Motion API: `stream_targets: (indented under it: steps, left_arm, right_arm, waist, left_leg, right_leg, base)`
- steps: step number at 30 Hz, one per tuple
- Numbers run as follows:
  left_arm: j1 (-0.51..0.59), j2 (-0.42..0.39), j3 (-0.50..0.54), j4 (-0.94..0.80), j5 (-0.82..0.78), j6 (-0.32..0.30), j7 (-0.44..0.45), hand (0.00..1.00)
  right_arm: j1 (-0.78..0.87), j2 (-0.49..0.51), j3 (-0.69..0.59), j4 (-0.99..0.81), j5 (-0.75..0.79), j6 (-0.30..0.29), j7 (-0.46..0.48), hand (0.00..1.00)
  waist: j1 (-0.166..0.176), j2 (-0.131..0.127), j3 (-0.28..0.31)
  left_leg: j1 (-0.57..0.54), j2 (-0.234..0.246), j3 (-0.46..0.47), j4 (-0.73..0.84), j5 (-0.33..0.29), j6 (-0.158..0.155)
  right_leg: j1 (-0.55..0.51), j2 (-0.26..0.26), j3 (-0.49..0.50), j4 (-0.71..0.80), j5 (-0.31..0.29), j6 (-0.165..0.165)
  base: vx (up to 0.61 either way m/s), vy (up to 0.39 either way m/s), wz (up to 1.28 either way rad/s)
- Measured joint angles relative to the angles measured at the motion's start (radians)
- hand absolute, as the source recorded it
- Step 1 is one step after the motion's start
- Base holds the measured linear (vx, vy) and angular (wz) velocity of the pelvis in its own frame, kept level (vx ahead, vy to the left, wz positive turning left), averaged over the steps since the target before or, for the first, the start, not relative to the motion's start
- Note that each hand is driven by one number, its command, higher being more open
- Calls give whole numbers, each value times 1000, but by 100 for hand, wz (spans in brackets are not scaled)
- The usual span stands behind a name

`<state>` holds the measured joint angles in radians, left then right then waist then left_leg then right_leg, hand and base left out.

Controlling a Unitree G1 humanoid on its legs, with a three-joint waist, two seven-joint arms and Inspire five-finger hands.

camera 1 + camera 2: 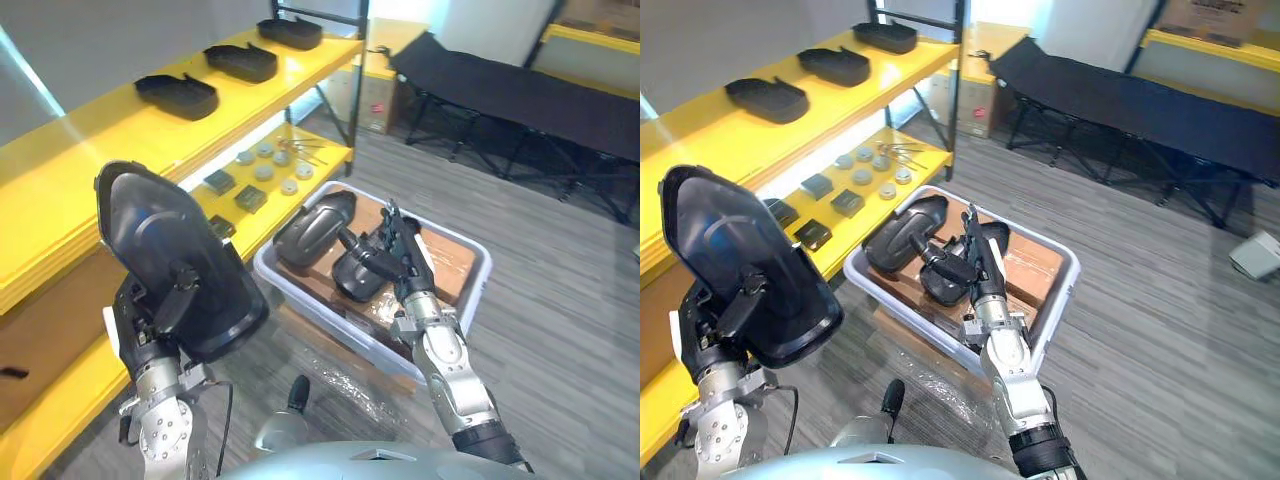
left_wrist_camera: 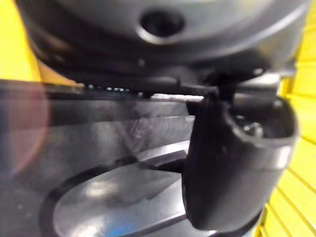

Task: Walk over and take three plastic housings, then place them on the shelf

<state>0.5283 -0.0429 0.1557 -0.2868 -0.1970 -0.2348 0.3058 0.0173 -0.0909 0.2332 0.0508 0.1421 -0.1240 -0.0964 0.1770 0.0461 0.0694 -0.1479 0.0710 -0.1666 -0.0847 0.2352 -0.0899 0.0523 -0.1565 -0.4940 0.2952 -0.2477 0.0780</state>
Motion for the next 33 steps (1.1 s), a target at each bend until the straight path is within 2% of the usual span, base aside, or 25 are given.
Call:
stream_targets:
  steps: [1,5,7,11,12,13,14,15,16,17,18,19,21,22,23,24,25,26,28,30,33]
  left_arm:
    - [24,-2,4,0,-21,0,-17,0]
    - [59,-13,11,2,-59,0,-56,0]
    - [62,-20,0,2,-70,0,-61,0]
    - [66,-20,-14,2,-71,0,-59,0]
    - [67,-21,-24,2,-73,0,-66,0]
    - [63,-23,-39,3,-73,0,-81,0]
    - [46,-27,-55,6,-76,-1,-101,0]
    - [48,-31,-62,5,-77,-5,-108,0]
    - [46,-27,-68,14,-86,-6,-110,0]
    - [26,-20,-77,52,-86,-9,-116,0]
    - [14,-19,-83,75,-86,-10,-117,0]
    - [-4,-19,-94,113,-88,-10,-120,0]
    - [-28,-18,-120,159,-90,-10,-131,0]
    - [-33,-18,-143,172,-90,-9,-140,0]
    - [-39,-14,-165,175,-90,-9,-149,0]
    - [-50,-5,-174,175,-90,-9,-154,0]
    - [-70,20,-187,174,-90,-8,-166,0]
    - [-90,44,-189,174,-90,-3,-170,0]
    - [-89,62,-180,174,-88,-1,-175,0]
    - [-86,71,-172,173,-87,-1,-176,0]
    - [-77,72,-155,150,-90,-1,-161,0]
  right_arm:
    - [-1,-1,7,1,-4,0,-8,100]
    - [-2,-5,12,25,-17,0,-23,100]
    - [-2,-21,11,25,-16,0,-12,100]
    - [12,-29,2,25,6,0,11,100]
    - [21,-30,-4,26,6,0,10,100]
    - [34,-32,-18,27,6,-2,9,100]
    - [51,-34,-40,25,4,-3,6,100]
    - [56,-33,-47,26,3,-4,6,100]
    - [64,-32,-49,24,3,-6,3,100]
    - [86,-32,-62,23,3,-18,2,100]
    - [96,-32,-68,21,3,-23,2,100]
    - [108,-32,-79,12,3,-24,2,100]
    - [118,-33,-115,12,3,-35,0,100]
    - [128,-34,-143,13,1,-38,-4,100]
    - [129,-39,-167,17,0,-39,-15,100]
    - [130,-39,-179,18,0,-40,-23,100]
    - [129,-35,-196,19,0,-42,-29,100]
    - [125,-32,-202,26,1,-42,-30,100]
    - [127,-19,-192,26,2,-49,-19,100]
    - [131,-16,-179,26,2,-61,-4,100]
    - [134,-16,-158,25,-18,-62,26,100]
  waist:
    - [13,-1,0]
    - [16,-8,5]
    - [16,-9,6]
    - [10,-11,16]
    - [8,-10,19]
    - [0,-11,27]
    - [-19,-22,37]
    - [-12,-21,40]
    - [-19,-21,45]
    - [-22,-27,47]
    - [-28,-29,46]
    - [-51,-27,45]
    - [-75,-13,42]
    - [-83,3,38]
    - [-95,25,29]
    - [-105,23,31]
    - [-108,13,35]
    - [-104,1,35]
    - [-104,-4,34]
    - [-106,1,34]
    - [-103,7,33]
  left_leg:
    - [2,1,-5,0,0,0]
    - [-14,2,-6,60,-32,23]
    - [-19,6,14,87,-50,49]
    - [-62,4,37,174,-62,77]
    - [-76,0,65,191,-46,100]
    - [-94,-16,106,193,3,165]
    - [-99,-26,145,159,29,251]
    - [-108,-13,194,211,-31,261]
    - [-133,15,293,354,-154,221]
    - [-120,35,351,419,-206,196]
    - [-110,50,373,430,-219,174]
    - [-94,86,392,429,-233,140]
    - [-63,137,397,401,-222,88]
    - [-22,159,400,353,-187,55]
    - [7,141,408,293,-206,20]
    - [21,127,411,258,-208,17]
    - [43,99,407,194,-199,0]
    - [55,73,409,158,-184,1]
    - [73,39,409,128,-176,14]
    - [93,12,400,98,-166,28]
    - [84,-2,376,72,-146,33]
  right_leg:
    - [-3,-1,-5,16,-15,-4]
    - [-2,1,-8,39,-39,-15]
    - [-14,1,14,54,-44,-22]
    - [-12,1,3,71,-58,-30]
    - [-6,0,-15,68,-59,-34]
    - [2,-1,-43,59,-58,-44]
    - [12,-19,-93,35,-40,-75]
    - [12,-22,-114,30,-24,-62]
    - [17,-35,-147,32,-20,-60]
    - [20,-61,-173,31,-12,-59]
    - [20,-74,-188,31,-8,-57]
    - [21,-95,-218,31,0,-46]
    - [24,-115,-250,29,15,-24]
    - [35,-123,-260,30,27,-4]
    - [45,-125,-260,21,46,19]
    - [50,-127,-254,9,57,24]
    - [55,-137,-239,-17,74,42]
    - [58,-147,-233,-44,97,41]
    - [76,-154,-208,-91,121,45]
    - [94,-156,-191,-124,133,61]
    - [107,-150,-210,-141,145,81]
  base:
    - [-36,-100,23]
    - [-32,-73,1]
    - [-29,-45,-23]
    - [-15,-40,4]
    - [-28,-49,65]
    - [-104,-67,113]
    - [-112,-30,107]
    - [-112,-11,97]
    - [-39,-8,69]
    - [-27,-23,75]
    - [-27,16,87]
    - [-34,70,82]
    - [-11,192,73]
    - [46,332,57]
    - [60,307,56]
    - [56,319,62]
    - [18,301,47]
    - [3,287,31]
    - [-13,206,12]
    - [-43,164,24]
    - [-47,66,28]
